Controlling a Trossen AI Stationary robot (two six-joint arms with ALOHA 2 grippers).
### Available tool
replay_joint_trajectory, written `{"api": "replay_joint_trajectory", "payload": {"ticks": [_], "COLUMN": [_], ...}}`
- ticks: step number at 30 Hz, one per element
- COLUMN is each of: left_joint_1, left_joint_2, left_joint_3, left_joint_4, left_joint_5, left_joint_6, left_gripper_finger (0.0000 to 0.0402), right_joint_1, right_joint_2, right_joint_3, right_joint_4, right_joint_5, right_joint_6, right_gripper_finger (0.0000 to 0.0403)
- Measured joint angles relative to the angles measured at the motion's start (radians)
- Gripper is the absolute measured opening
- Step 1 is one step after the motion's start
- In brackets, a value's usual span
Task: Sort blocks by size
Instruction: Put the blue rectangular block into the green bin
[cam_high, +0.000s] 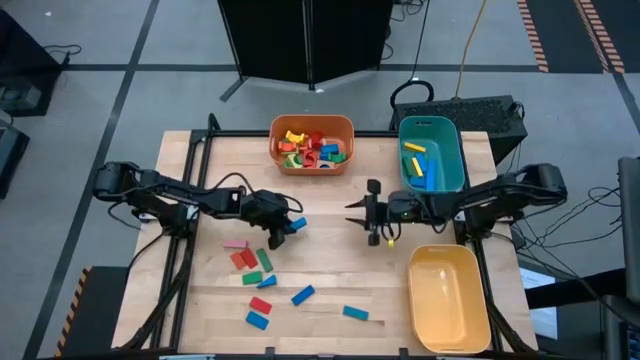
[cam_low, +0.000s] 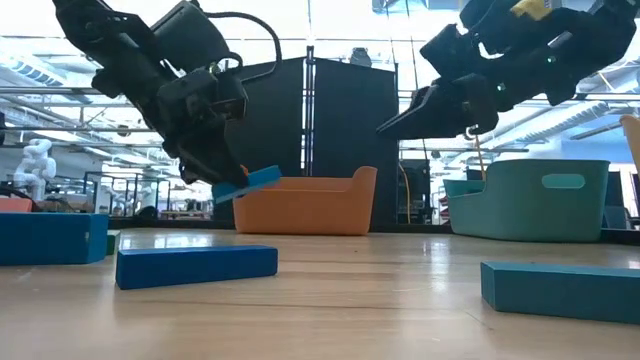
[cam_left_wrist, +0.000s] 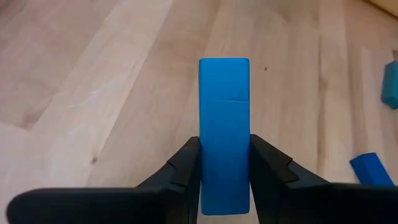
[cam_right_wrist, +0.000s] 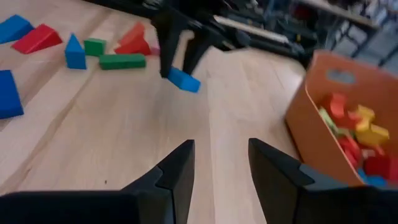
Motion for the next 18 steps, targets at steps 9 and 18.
{"api": "replay_joint_trajectory", "payload": {"ticks": [9,18], "left_joint_1": [0.000,0.000], "left_joint_2": [0.002,0.003], "left_joint_3": [0.001,0.021], "left_joint_4": [0.078,0.089], "left_joint_5": [0.093,0.128], "left_joint_6": [0.047,0.049], "left_gripper_finger": [0.0093,0.0093], "right_joint_1": [0.046,0.087], "right_joint_2": [0.087,0.240], "right_joint_3": [0.029,0.194], "right_joint_4": [0.065,0.041], "right_joint_5": [0.000,0.001], "right_joint_6": [-0.168,-0.497], "right_gripper_finger": [0.0139,0.0139]}}
